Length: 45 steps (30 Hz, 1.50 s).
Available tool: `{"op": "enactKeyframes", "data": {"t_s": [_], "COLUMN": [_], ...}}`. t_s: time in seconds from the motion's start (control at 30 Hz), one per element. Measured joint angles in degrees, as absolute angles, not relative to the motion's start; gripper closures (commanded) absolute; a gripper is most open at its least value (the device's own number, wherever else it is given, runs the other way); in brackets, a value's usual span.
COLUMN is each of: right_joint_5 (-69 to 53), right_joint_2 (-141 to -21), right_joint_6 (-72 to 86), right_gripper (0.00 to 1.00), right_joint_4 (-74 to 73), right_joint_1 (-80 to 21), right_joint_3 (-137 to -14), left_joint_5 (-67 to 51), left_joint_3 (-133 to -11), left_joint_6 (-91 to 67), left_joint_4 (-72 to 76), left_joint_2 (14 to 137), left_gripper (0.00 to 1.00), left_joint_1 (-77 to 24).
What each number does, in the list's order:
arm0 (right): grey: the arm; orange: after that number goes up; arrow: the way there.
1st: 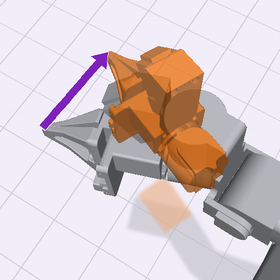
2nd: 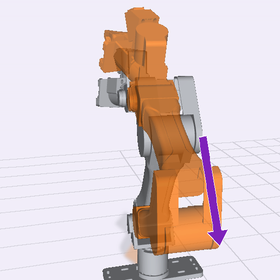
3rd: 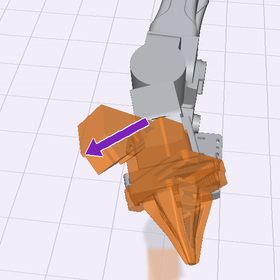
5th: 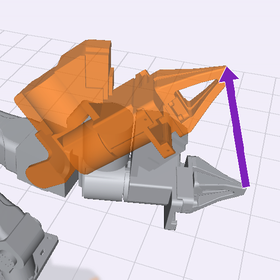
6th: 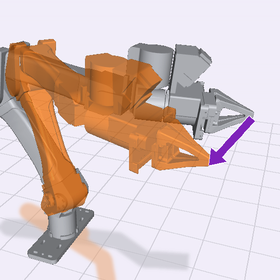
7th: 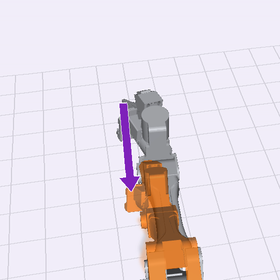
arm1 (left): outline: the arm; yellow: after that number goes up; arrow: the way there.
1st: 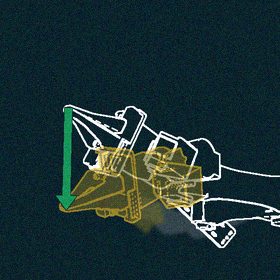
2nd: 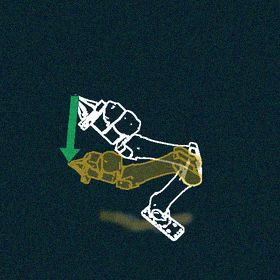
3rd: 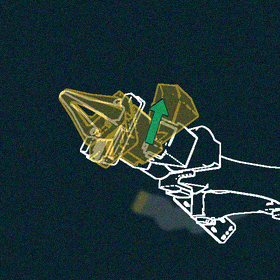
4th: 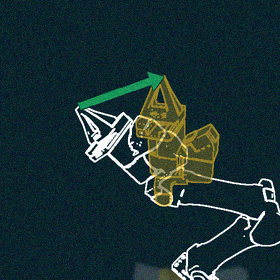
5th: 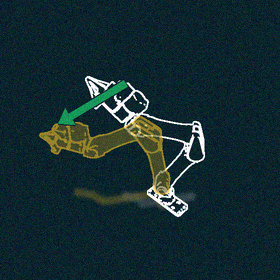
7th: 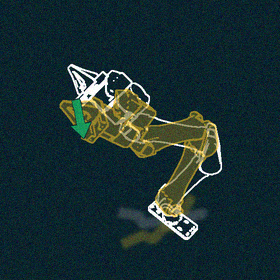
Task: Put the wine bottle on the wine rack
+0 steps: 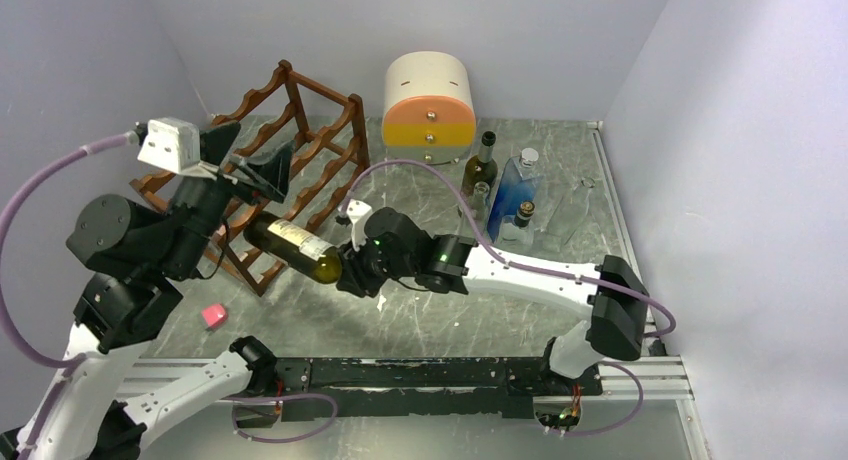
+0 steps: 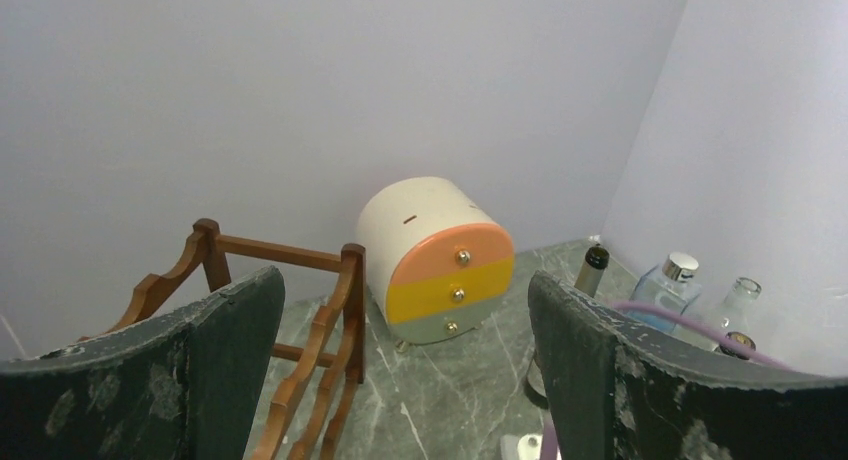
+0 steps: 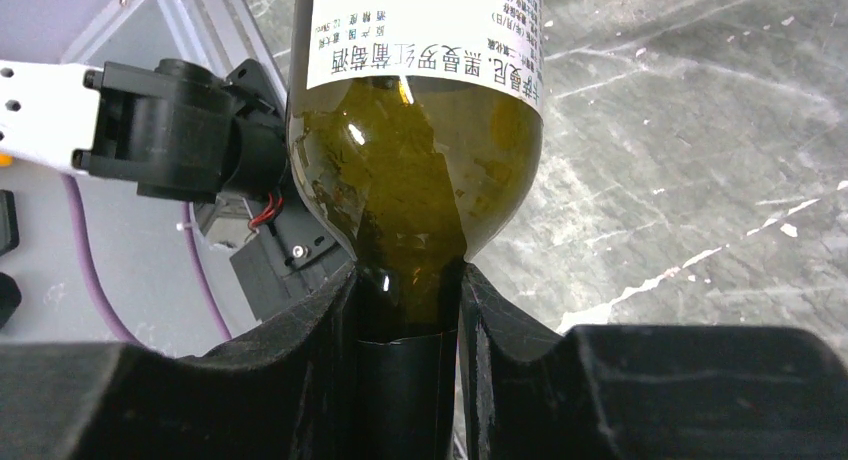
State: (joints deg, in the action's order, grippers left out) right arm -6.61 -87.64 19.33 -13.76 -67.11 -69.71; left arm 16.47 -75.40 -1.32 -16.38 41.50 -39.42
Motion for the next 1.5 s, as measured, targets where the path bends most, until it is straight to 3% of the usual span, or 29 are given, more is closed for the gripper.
{"op": "enactKeyframes", "data": {"t_s": [0.17, 1.03, 1.3, 1.5], "right_joint_5": [-5.85, -4.8, -4.56, -4.27], "right_joint_2": [-92.31, -125.45, -130.74, -131.74], "right_joint_6": [20.51, 22.92, 22.65, 22.83], "right_gripper": [1.0, 1.0, 0.75, 0.63], "right_joint_4": [-10.24, -3.07, -5.34, -5.54], "right_joint_1": [-67.31, -67.16, -67.16, -67.11], "right_joint_3": [-71.96, -104.92, -112.64, -113.78], "left_joint_5": [17.61, 16.19, 16.19, 16.19], "left_joint_3": [-83.15, -86.59, -86.61, -86.61], "left_joint_6": [-1.52, -2.22, -2.22, -2.22], "left_joint_4": [-22.15, -32.88, -34.13, -34.2], "left_joint_2": [47.07, 47.37, 47.18, 47.09], "left_gripper": [0.05, 0.05, 0.05, 0.05], "left_joint_1": [-39.42, -39.42, -39.42, -39.42]}}
